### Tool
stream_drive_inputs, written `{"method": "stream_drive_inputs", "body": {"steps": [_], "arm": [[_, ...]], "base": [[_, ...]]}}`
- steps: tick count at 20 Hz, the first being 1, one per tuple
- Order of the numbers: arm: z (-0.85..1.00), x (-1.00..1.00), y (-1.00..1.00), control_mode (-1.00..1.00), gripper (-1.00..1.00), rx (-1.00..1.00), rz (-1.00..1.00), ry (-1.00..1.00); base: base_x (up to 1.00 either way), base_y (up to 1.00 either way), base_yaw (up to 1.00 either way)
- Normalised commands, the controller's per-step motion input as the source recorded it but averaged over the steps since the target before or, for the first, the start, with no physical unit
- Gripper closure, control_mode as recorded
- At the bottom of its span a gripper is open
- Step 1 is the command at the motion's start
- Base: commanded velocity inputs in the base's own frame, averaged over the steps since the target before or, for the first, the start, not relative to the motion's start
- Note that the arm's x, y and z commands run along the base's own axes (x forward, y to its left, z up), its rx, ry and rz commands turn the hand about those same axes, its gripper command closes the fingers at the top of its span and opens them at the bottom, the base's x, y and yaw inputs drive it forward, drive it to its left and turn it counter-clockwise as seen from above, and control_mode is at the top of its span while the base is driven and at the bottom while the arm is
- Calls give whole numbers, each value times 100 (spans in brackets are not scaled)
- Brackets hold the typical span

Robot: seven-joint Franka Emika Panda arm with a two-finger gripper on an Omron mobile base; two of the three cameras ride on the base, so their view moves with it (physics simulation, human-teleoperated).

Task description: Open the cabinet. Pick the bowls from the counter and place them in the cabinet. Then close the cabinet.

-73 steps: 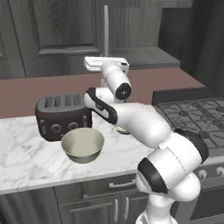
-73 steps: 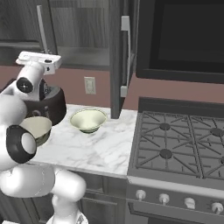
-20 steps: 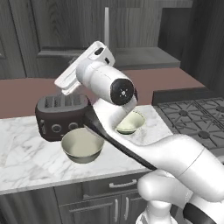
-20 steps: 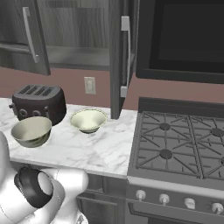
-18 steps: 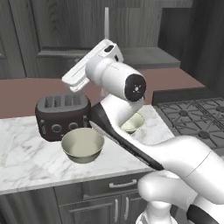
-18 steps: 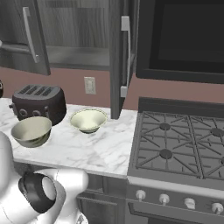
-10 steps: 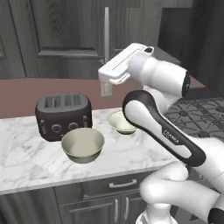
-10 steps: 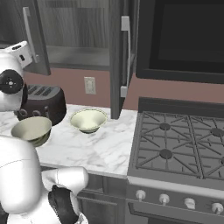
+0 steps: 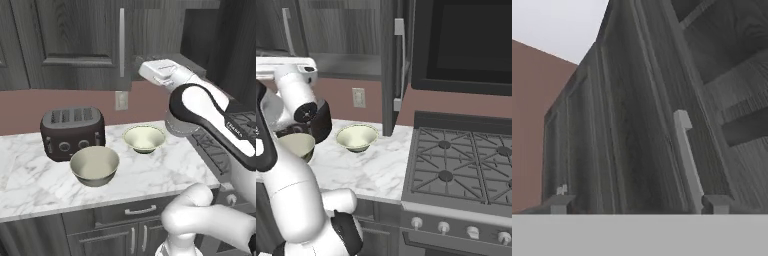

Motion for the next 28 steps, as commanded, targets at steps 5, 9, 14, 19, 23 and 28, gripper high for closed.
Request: {"method": "stream_drive_inputs", "body": {"steps": [5, 9, 14, 19, 23, 28], "arm": [[50, 0, 0, -100, -100, 24, 10, 37], [40, 0, -13, -100, -100, 20, 16, 43], [25, 0, -42, -100, -100, 24, 22, 38], [41, 0, -45, -100, -100, 16, 12, 28], [57, 0, -39, -100, -100, 13, 8, 17], [36, 0, -26, -100, -100, 8, 2, 8]], "base": [[0, 0, 0], [0, 0, 0], [0, 0, 0], [0, 0, 0], [0, 0, 0], [0, 0, 0]]}}
